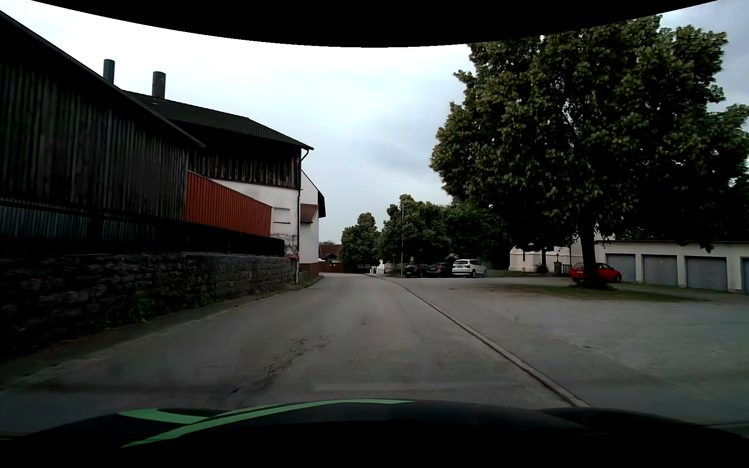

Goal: Follow the waypoints while adhering to traffic rules and regulations

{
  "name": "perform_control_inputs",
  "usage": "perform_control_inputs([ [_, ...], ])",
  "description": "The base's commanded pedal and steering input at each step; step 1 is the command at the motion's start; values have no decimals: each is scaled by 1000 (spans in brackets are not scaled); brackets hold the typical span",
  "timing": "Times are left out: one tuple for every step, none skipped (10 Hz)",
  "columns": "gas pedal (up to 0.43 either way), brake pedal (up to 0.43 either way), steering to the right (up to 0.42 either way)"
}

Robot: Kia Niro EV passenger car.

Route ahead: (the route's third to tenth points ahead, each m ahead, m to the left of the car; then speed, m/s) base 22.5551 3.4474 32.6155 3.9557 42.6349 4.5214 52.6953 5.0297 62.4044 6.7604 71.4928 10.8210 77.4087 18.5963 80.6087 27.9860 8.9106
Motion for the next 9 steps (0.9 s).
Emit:
perform_control_inputs([
  [0,0,9],
  [0,0,9],
  [0,0,10],
  [0,0,10],
  [0,0,8],
  [0,0,6],
  [0,0,6],
  [0,0,3],
  [0,0,0],
])
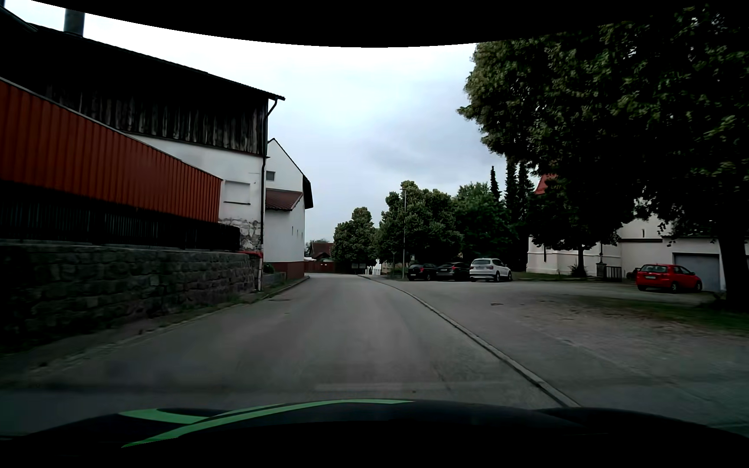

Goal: Follow the waypoints while adhering to traffic rules and regulations

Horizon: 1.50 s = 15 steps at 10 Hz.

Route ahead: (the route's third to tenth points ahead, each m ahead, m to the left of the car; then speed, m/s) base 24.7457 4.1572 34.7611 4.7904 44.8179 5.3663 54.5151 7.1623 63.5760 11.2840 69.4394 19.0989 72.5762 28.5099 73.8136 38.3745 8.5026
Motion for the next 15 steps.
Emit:
perform_control_inputs([
  [0,0,-1],
  [0,0,0],
  [0,0,-1],
  [0,0,-3],
  [0,0,-3],
  [0,0,-3],
  [0,0,-5],
  [0,0,-7],
  [0,0,-7],
  [0,0,-8],
  [0,0,-12],
  [0,0,-14],
  [0,0,-14],
  [0,0,-15],
  [0,0,-15],
])
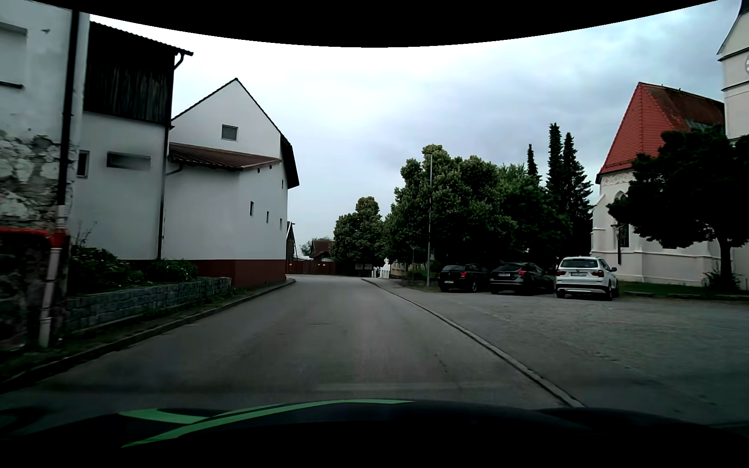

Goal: Follow the waypoints while adhering to traffic rules and regulations

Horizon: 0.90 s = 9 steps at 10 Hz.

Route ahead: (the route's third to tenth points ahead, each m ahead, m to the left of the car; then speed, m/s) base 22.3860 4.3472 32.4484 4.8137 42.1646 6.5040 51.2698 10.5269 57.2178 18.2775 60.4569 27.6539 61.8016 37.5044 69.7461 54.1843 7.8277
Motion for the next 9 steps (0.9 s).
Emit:
perform_control_inputs([
  [8,0,-15],
  [8,0,-15],
  [8,0,-15],
  [20,0,-15],
  [28,0,-14],
  [39,0,-13],
  [47,0,-13],
  [47,0,-13],
  [47,0,-13],
])
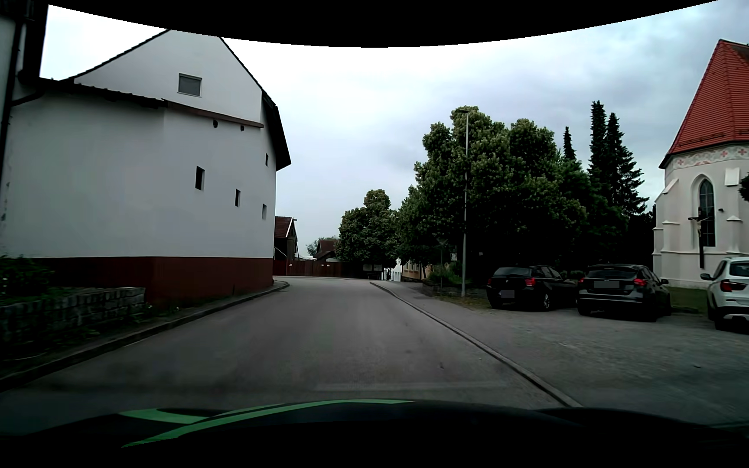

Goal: Follow the waypoints while adhering to traffic rules and regulations

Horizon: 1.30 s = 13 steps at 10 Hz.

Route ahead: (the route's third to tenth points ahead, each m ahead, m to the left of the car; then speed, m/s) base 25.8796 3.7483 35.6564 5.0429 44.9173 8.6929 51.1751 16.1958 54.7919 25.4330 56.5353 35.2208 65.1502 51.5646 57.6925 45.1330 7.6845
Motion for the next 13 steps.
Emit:
perform_control_inputs([
  [47,0,-13],
  [47,0,-13],
  [47,0,-12],
  [47,0,-12],
  [47,0,-13],
  [47,0,-13],
  [47,0,-14],
  [47,0,-14],
  [47,0,-14],
  [47,0,-14],
  [47,0,-14],
  [47,0,-14],
  [47,0,-14],
])
